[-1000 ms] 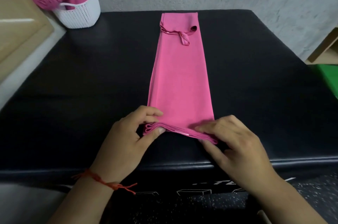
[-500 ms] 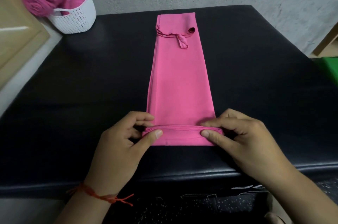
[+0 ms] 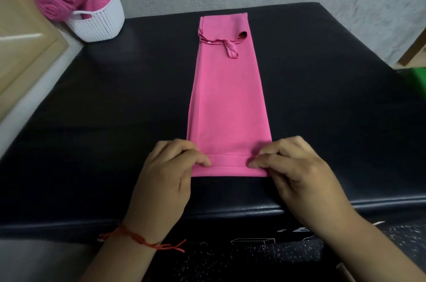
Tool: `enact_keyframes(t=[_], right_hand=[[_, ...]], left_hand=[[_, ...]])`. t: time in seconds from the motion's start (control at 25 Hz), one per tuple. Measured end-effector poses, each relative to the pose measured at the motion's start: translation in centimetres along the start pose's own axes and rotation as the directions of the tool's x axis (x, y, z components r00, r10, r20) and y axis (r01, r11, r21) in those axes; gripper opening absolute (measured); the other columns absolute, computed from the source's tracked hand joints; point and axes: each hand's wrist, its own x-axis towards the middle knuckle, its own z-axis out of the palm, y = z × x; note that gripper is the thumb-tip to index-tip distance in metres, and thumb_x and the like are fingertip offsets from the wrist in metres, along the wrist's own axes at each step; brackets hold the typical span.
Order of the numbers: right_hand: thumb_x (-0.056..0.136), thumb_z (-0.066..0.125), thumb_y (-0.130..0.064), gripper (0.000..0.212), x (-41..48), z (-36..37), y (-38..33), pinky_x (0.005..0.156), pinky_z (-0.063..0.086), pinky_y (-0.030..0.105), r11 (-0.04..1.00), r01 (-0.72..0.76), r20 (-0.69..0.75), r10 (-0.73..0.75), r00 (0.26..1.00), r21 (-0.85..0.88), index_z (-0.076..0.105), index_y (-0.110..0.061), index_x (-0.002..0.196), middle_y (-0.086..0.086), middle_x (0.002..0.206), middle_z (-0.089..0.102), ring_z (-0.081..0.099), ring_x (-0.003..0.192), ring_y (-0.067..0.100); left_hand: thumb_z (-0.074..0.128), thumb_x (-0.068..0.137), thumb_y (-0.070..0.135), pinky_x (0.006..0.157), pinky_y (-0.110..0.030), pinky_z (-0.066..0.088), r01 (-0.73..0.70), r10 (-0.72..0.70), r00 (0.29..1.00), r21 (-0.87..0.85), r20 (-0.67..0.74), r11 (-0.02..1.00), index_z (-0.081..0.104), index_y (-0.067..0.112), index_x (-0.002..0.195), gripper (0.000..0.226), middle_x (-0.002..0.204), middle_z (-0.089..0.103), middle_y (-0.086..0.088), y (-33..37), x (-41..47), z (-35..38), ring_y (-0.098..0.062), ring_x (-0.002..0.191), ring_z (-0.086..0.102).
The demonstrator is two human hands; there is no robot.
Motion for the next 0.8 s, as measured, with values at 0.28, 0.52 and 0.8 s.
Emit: enact_keyframes(t=[0.28,0.52,0.8], right_hand=[[0.094,0.064,-0.02,0.025,0.0,-0.8,-0.2,0.098,0.049,0.028,0.999,-0.009,0.138,0.004,0.99,0.033,0.078,-0.031,0.112,-0.023,0.115,0.064,0.059,0.113,0.014],[0.095,0.076,-0.031,0.025,-0.3,-0.5,0.1,0.094,0.053,0.029,1.0,-0.009,0.122,0.01,0.992,-0.015,0.078,-0.029,0.12,-0.023,0.119,0.064,0.06,0.113,0.014],[0.1,0.072,-0.027,0.027,-0.4,0.0,0.1,0.091,0.056,0.035,0.998,-0.056,0.019,0.056,0.998,0.008,0.078,-0.027,0.126,-0.018,0.114,0.071,0.064,0.108,0.013]], left_hand=[[0.057,0.087,0.0,0.094,-0.042,0.051,0.003,-0.003,1.0,-0.093,0.004,0.996,0.08,0.028,0.097,0.037,0.109,0.065,0.02,-0.3,-0.3,-0.4,-0.012,0.11,0.06],[0.074,0.092,0.036,0.094,-0.04,0.048,-0.011,0.013,0.997,-0.036,0.071,0.999,0.073,0.031,0.1,0.01,0.109,0.06,0.022,-0.5,-0.2,-0.4,-0.01,0.109,0.058],[0.065,0.095,0.051,0.094,-0.042,0.049,0.153,-0.152,0.988,-0.114,0.014,0.982,0.077,0.042,0.106,0.019,0.107,0.065,0.025,-0.6,0.2,-0.2,-0.009,0.109,0.057]])
